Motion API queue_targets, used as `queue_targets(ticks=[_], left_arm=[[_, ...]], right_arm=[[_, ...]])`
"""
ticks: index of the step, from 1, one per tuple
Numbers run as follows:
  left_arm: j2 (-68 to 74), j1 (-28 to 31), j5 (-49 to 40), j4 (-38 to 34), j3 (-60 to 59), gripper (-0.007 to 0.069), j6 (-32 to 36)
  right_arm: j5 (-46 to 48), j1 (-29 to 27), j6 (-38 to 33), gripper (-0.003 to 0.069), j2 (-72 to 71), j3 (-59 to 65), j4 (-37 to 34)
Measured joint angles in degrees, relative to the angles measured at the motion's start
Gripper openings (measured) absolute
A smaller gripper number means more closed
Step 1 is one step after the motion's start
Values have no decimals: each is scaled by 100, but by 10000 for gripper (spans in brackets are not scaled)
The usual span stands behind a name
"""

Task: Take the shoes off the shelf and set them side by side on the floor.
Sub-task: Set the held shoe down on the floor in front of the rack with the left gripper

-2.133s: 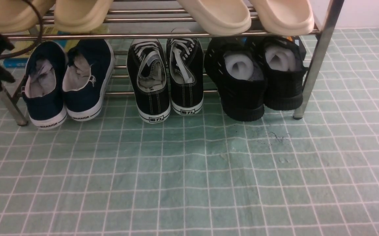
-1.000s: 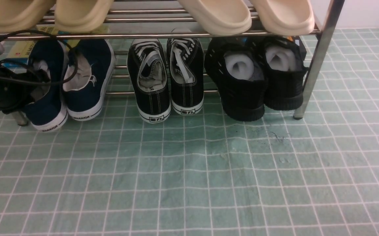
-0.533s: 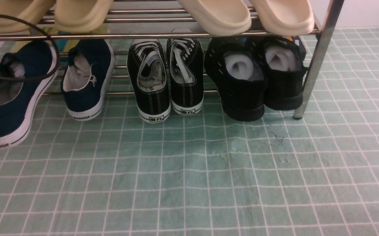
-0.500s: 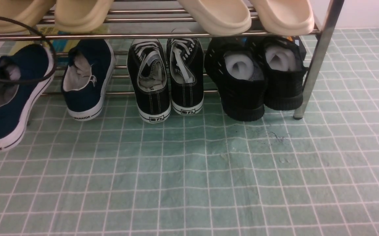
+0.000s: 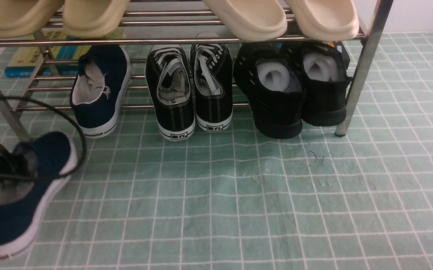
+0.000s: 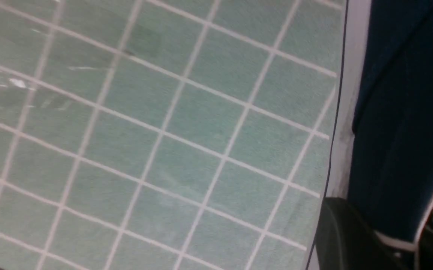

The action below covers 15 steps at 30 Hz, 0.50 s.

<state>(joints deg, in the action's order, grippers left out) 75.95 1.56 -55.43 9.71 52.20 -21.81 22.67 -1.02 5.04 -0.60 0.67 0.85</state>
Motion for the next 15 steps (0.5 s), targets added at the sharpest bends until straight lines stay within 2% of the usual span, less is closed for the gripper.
queue_targets(ticks=[6, 15], left_arm=[[0, -382, 878, 41, -477, 39, -574], [0, -334, 1134, 358, -489, 39, -670]], right_arm=[[0, 0, 0, 240, 0, 0, 0], [0, 0, 0, 240, 0, 0, 0]])
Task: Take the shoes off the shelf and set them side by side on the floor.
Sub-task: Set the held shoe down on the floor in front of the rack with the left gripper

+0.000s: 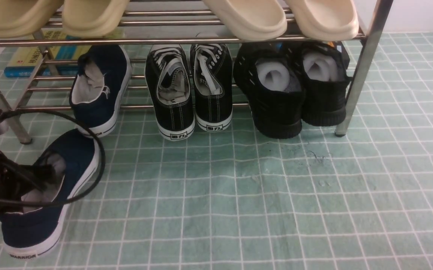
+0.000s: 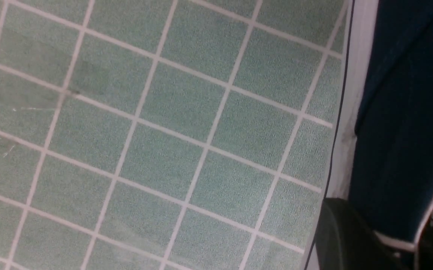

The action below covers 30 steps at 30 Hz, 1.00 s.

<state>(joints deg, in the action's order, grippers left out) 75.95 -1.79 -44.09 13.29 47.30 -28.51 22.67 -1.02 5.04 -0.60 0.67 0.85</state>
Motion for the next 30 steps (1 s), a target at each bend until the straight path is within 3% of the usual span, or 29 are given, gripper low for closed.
queue_targets(ticks=[8, 30], left_arm=[[4, 856, 154, 11, -9, 39, 29], [713, 897, 653, -29, -9, 45, 164]], right_arm=[[0, 0, 0, 240, 0, 0, 0], [0, 0, 0, 240, 0, 0, 0]])
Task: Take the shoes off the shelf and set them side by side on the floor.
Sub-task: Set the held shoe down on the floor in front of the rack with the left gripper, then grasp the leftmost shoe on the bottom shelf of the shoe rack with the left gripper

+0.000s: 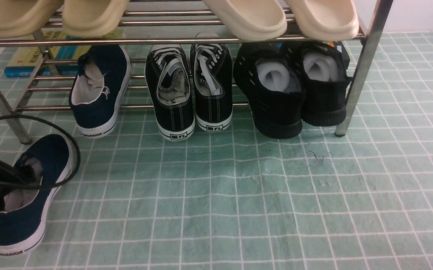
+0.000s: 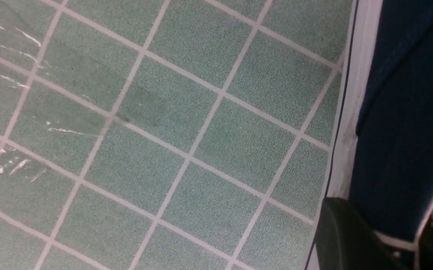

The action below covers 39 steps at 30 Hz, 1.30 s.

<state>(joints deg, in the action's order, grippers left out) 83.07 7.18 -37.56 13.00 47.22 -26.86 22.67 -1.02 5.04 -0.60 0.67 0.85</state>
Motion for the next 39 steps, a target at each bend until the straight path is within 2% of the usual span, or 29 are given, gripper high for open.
queue_targets(ticks=[4, 10, 13, 17, 19, 22, 25, 28, 29, 35, 39], left_arm=[[27, 0, 48, 5, 0, 71, 0], [27, 0, 71, 142, 0, 193, 0], [-18, 0, 26, 200, 55, 301, 0], [-183, 0, -238, 200, 214, 337, 0], [-358, 0, -479, 200, 404, 335, 6], [-573, 0, -874, 149, 769, 289, 11], [-694, 0, -1219, -149, 1329, 127, 260], [-645, 0, -1267, -649, 1653, 19, 558], [-599, 0, -1243, -850, 1740, 6, 661], [-202, -143, -1057, -1737, 2046, 9, 873], [135, -741, -739, -1785, 2128, 90, 837]], right_arm=[[0, 0, 0, 240, 0, 0, 0], [0, 0, 0, 240, 0, 0, 0], [0, 0, 0, 240, 0, 0, 0], [0, 0, 0, 240, 0, 0, 0], [0, 0, 0, 240, 0, 0, 0], [0, 0, 0, 240, 0, 0, 0], [0, 0, 0, 240, 0, 0, 0], [0, 0, 0, 240, 0, 0, 0], [0, 0, 0, 240, 0, 0, 0], [0, 0, 0, 240, 0, 0, 0], [0, 0, 0, 240, 0, 0, 0]])
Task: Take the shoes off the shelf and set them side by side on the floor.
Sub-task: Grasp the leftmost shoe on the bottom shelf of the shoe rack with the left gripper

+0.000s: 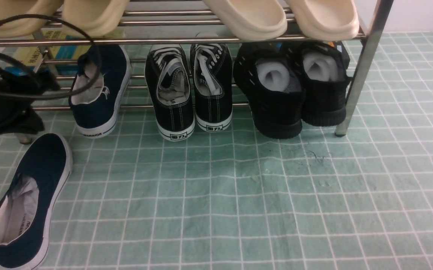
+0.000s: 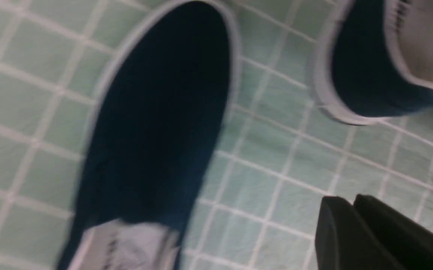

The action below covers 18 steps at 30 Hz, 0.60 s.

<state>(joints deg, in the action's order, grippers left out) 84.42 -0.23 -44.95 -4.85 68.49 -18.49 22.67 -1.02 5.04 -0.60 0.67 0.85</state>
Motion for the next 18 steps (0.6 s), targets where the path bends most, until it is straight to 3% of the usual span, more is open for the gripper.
queue_targets(ticks=[10, 18], left_arm=[[576, -273, 1801, 665, 0, 365, -1669], [1136, -273, 2747, 874, 0, 387, -1838]], right_arm=[[0, 0, 0, 240, 0, 0, 0], [0, 0, 0, 240, 0, 0, 0]])
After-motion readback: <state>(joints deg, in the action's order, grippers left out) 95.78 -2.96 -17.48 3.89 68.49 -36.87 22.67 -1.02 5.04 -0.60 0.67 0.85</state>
